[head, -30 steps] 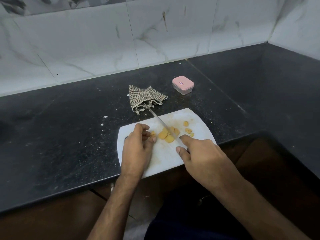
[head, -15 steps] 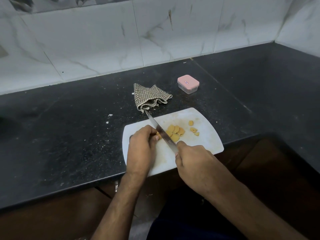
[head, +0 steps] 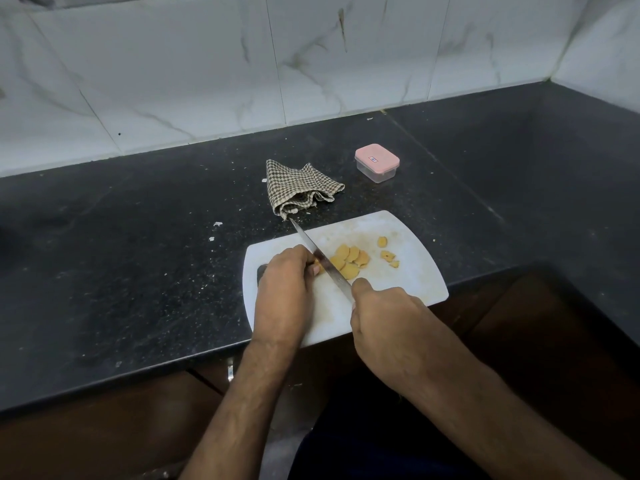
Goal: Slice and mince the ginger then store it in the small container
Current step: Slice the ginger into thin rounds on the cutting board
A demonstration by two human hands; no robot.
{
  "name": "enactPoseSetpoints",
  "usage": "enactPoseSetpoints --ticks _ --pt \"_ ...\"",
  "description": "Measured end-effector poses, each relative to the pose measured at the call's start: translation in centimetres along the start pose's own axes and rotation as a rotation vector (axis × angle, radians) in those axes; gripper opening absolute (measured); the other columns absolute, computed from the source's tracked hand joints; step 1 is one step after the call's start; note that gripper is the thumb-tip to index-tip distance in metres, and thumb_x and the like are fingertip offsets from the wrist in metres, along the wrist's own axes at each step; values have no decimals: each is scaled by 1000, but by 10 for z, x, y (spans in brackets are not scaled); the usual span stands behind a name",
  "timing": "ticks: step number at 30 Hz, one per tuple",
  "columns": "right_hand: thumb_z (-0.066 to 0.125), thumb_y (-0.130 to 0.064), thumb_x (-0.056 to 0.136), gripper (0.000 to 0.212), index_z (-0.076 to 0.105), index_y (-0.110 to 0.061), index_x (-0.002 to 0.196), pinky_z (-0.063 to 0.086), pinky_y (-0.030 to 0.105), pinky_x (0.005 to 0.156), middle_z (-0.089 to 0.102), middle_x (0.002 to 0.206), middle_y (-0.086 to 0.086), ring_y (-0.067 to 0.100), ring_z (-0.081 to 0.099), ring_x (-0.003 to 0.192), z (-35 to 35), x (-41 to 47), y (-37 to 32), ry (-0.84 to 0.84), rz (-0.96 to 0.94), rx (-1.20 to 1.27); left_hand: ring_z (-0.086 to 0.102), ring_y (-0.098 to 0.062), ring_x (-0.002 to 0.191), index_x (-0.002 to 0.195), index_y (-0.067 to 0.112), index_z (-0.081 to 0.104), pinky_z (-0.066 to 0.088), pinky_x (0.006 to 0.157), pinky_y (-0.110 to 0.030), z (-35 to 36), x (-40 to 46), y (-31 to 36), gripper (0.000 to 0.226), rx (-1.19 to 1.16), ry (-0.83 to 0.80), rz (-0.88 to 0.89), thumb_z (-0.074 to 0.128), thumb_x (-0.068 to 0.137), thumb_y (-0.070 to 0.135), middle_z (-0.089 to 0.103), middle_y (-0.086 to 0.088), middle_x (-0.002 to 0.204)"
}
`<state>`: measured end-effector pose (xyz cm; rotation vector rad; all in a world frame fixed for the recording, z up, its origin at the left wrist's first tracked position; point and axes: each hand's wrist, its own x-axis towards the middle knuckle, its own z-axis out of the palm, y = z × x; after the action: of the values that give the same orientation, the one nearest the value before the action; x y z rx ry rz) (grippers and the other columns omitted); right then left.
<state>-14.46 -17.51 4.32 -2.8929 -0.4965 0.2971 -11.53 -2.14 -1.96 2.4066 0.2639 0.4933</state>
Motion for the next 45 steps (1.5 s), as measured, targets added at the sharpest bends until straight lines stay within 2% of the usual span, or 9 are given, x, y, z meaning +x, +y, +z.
enactPoseSetpoints --ticks 7,11,20,24,27,32,36,42,45 --pt "52 -23 99 35 41 -24 132 57 37 84 62 107 1 22 61 96 -1 -2 -2 38 6 10 55 -19 88 93 18 56 45 76 -39 -7 2 7 8 73 -79 57 53 100 16 62 1 94" --pt "53 -24 98 39 38 -23 134 56 36 84 59 109 2 22 60 99 -1 -3 -4 7 15 7 56 -19 86 86 24 48 46 73 -39 -8 5 8 18 105 -110 80 50 97 9 60 2 89" --pt "50 -22 97 42 37 -23 137 56 37 85 59 108 2 22 59 99 -6 -3 -10 -22 -9 35 60 -22 84 86 21 55 52 80 -46 -17 13 15 16 124 -210 22 46 89 7 65 2 87" --pt "43 -23 99 34 39 -22 133 50 33 77 49 94 1 19 56 94 -17 0 -4 -57 -32 22 61 -18 82 87 21 57 49 75 -37 -18 17 15 18 158 -204 7 52 91 4 66 3 85" --pt "46 -25 99 38 38 -22 136 48 32 78 53 103 2 19 55 96 -22 1 -6 -94 -30 -10 61 -21 84 87 21 56 51 77 -40 -18 18 14 14 180 -202 29 55 92 8 66 1 87" --pt "48 -20 97 37 40 -22 133 46 31 72 42 89 -1 16 47 84 -16 2 -10 -56 -31 -20 62 -23 81 81 23 55 53 82 -46 -18 25 14 14 283 -186 72 58 86 11 65 3 81" --pt "49 -18 96 36 41 -21 131 42 31 70 40 86 -1 17 49 86 -10 11 -13 -48 0 4 64 -22 85 86 25 62 50 92 -47 -17 30 15 23 370 -225 60 52 87 4 69 4 84" --pt "43 -19 99 32 40 -22 131 47 31 69 44 87 -1 18 55 88 -10 13 -9 -80 3 75 65 -22 84 83 26 64 51 89 -46 -17 27 11 18 237 -194 42 62 85 8 70 6 80" --pt "39 -20 101 30 39 -22 131 43 28 57 49 92 2 17 54 81 -14 14 -5 -121 4 117 64 -22 80 81 26 64 52 84 -46 -19 26 8 17 185 -171 45 73 87 13 69 6 78"
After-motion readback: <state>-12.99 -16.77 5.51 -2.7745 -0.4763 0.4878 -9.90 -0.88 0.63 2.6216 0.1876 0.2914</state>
